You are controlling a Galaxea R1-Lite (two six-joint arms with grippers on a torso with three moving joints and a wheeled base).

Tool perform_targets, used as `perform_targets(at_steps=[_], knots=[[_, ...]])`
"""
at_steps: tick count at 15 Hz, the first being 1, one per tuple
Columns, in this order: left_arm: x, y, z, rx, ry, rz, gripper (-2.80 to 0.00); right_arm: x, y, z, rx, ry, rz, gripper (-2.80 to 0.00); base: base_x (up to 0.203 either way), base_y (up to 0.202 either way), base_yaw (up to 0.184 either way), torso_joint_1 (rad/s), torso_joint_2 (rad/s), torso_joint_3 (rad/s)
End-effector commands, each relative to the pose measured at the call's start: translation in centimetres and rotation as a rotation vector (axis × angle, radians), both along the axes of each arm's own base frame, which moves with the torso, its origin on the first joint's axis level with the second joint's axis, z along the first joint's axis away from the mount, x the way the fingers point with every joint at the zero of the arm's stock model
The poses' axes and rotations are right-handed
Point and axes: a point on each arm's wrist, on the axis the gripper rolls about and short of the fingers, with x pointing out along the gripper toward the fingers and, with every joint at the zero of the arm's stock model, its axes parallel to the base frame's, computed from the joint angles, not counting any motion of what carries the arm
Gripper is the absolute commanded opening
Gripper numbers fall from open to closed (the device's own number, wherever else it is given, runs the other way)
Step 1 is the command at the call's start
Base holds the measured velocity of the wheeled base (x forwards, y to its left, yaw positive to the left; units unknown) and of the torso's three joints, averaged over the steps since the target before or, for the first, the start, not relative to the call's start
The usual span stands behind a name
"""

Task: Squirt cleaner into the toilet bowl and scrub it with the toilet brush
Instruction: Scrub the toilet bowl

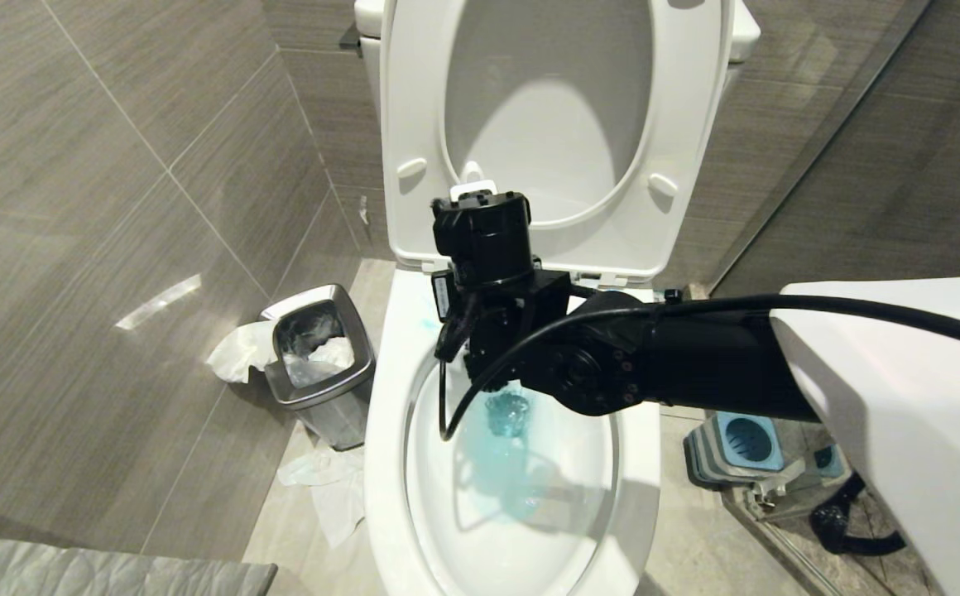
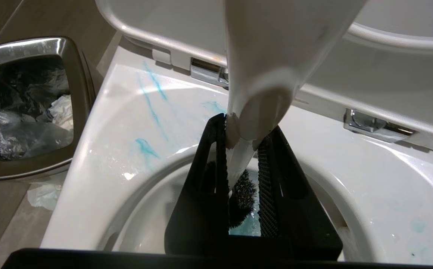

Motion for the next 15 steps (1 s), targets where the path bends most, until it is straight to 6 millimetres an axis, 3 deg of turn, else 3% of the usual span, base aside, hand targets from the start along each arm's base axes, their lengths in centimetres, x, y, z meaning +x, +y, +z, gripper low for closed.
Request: perform_targets(at_steps=[1,5,8,12,15], knots=[[0.0,0.0,0.0,0.0,0.002,0.0,-2.8,-0.5,2.3,-2.2,-0.028,0.025,0.031,-2.8,0.0,0.0,0.0,0.0,0.0,0.0],[0.0,0.0,0.0,0.0,0.002,0.0,-2.8,-4.7,5.0,-1.7,-0.024,0.024,0.125,-2.8,0.0,0.0,0.0,0.0,0.0,0.0],[0.0,0.0,0.0,0.0,0.002,0.0,-2.8,-7.5,5.3,-1.6,-0.047,0.044,0.166,-2.8,0.0,0.0,0.0,0.0,0.0,0.0],[0.0,0.0,0.0,0.002,0.002,0.0,-2.8,-12.8,3.2,-2.6,-0.097,0.129,0.213,-2.8,0.0,0.0,0.0,0.0,0.0,0.0],[0.0,0.0,0.0,0.002,0.002,0.0,-2.8,-16.7,-0.5,-3.1,-0.102,0.186,0.217,-2.8,0.0,0.0,0.0,0.0,0.0,0.0]])
